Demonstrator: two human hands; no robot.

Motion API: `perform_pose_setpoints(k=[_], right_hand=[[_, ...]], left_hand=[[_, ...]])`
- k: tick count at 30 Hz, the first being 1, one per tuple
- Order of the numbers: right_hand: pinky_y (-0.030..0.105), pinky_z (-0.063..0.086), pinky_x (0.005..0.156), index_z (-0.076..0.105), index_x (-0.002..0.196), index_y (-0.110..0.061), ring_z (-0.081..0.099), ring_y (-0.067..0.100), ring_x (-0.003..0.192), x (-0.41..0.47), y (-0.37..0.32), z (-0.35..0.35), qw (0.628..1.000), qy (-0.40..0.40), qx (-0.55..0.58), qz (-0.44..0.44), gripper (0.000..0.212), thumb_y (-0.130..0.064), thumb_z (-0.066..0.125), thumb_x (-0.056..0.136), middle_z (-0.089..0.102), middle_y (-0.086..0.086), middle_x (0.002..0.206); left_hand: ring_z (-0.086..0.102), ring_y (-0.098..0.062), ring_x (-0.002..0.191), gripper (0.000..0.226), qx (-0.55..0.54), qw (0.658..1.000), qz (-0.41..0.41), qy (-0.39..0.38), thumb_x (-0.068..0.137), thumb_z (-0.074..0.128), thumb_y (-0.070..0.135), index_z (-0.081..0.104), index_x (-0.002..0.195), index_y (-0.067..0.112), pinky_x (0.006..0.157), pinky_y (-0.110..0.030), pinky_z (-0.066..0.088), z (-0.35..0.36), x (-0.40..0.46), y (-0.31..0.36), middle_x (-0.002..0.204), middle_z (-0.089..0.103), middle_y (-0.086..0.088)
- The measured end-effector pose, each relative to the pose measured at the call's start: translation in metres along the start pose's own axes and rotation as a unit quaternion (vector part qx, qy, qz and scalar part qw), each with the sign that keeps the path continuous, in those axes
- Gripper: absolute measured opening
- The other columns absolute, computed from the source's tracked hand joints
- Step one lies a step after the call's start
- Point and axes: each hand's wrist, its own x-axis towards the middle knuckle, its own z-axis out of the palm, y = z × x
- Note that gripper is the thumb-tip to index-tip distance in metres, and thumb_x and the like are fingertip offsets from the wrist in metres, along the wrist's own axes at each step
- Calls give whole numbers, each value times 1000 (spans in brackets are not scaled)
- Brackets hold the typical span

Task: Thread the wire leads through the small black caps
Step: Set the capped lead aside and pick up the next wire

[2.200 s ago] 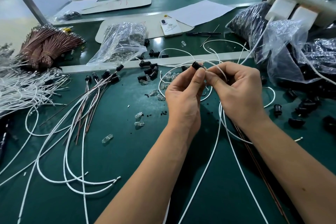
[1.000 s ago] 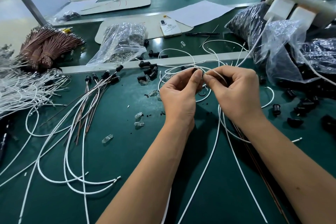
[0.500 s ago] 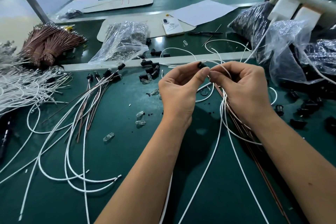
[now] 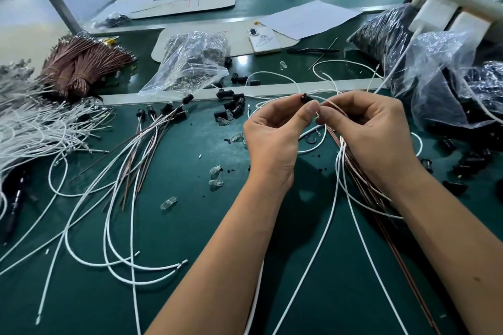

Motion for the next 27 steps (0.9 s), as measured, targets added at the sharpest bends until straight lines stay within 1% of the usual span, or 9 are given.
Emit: perform_pose_setpoints(k=[2,7,9,14,19,21,23,25,27], right_hand=[[16,54,71,78,91,-12,73,8,73,0,0,-1,1000,-20,1,11,2,-10,78,91,78,1,79],[15,50,68,76,87,-10,65,7,66,0,1,0,998,-26,41,25,5,-6,76,91,74,-1,70],[17,53,71,76,88,-8,67,9,69,0,1,0,997,-23,67,28,2,-8,78,88,74,0,72],[24,57,80,76,91,-7,70,16,77,2,2,-3,991,-29,128,38,13,-13,80,80,77,4,81],[19,54,78,77,90,-11,70,9,79,2,2,-2,986,-51,157,27,8,-12,78,82,78,0,84],[24,55,84,79,89,-13,72,17,85,1,0,-1,984,-51,167,27,11,-17,81,79,78,5,89],[36,56,94,78,92,-11,71,28,94,1,-1,-1,984,-43,173,26,21,-23,84,75,78,11,95],[44,54,103,76,97,-5,71,34,100,1,-1,-1,983,-44,177,21,27,-21,83,76,78,16,101],[47,53,105,75,101,-2,72,35,103,2,0,-2,983,-55,175,18,26,-16,80,81,77,18,105]], left_hand=[[72,-17,77,18,2,1000,6,-2,78,77,-11,74,90,3,77,-26,58,-1,0,0,84,76,-9],[72,-14,76,20,7,999,28,-28,78,76,-13,73,87,3,77,-25,58,-1,-1,0,82,76,-6],[72,-14,76,21,12,998,39,-39,78,76,-14,72,86,4,76,-24,57,-1,-1,1,81,76,-6],[72,-14,74,22,24,995,63,-72,77,75,-16,73,88,2,75,-24,57,1,-2,4,81,76,-6],[67,-16,74,24,39,990,87,-102,76,76,-16,74,91,2,77,-25,56,0,0,7,80,74,-6],[65,-16,74,25,38,989,90,-114,75,75,-17,74,93,1,79,-26,56,-1,0,8,80,73,-6],[66,-13,73,26,38,986,95,-128,76,74,-18,73,95,0,80,-25,56,-1,0,9,79,72,-6],[67,-11,75,28,40,984,103,-141,76,74,-18,73,98,-1,81,-25,55,-1,-1,9,81,72,-5],[68,-10,77,30,37,981,111,-152,76,73,-19,72,101,-2,80,-24,55,-1,0,10,83,73,-4]])
